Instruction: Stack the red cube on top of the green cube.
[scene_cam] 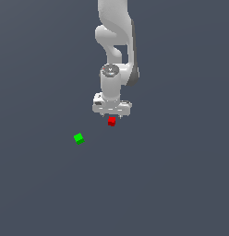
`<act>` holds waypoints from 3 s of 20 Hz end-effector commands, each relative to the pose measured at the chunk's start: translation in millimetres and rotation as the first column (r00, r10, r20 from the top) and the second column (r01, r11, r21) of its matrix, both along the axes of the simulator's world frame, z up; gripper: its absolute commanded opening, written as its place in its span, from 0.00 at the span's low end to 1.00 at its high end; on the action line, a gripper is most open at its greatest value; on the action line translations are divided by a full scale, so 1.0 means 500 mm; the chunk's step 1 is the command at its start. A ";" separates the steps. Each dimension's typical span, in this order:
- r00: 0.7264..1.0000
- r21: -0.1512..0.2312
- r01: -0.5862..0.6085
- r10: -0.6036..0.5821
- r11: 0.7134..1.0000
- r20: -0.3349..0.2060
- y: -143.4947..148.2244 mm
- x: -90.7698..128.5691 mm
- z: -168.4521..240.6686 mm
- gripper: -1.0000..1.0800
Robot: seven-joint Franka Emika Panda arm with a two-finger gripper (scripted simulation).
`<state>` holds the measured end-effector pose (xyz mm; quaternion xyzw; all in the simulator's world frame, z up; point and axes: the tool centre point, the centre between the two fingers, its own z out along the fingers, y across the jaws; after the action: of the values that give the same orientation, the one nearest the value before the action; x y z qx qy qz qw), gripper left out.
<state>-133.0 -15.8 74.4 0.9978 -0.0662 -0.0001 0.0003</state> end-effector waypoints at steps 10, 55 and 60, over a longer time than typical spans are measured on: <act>1.000 0.000 0.004 -0.004 1.000 -0.001 0.000 -0.008 -0.026 0.96; 1.000 0.001 0.005 -0.005 1.000 0.000 0.000 -0.012 0.052 0.00; 1.000 0.001 0.005 -0.005 1.000 0.000 0.000 -0.010 0.084 0.00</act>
<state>-138.2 -15.9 111.8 0.9976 -0.0685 0.0003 0.0000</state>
